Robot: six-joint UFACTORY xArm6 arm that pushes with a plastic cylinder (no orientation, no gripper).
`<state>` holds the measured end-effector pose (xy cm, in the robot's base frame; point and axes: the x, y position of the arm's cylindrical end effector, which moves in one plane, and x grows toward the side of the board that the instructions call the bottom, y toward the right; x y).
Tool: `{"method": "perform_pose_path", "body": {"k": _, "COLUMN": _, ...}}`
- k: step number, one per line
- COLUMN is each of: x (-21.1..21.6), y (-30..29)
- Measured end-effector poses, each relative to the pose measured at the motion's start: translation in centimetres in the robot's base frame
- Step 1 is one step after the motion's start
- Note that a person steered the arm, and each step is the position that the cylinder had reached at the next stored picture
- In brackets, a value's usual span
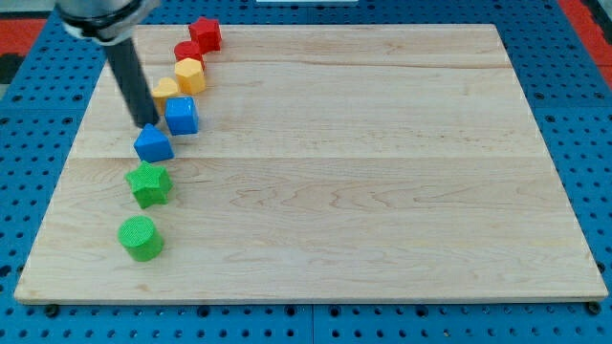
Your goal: Move the yellow heart slightly to the top of the blue cube
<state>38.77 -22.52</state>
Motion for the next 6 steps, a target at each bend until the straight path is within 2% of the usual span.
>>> {"method": "perform_pose_path", "body": {"k": 2, "x": -4.1, "y": -1.6}}
{"method": "perform_pose_path", "body": {"k": 4, "x": -3.8, "y": 3.4}}
{"method": "perform_pose_path", "body": {"k": 6, "x": -3.8, "y": 1.4}}
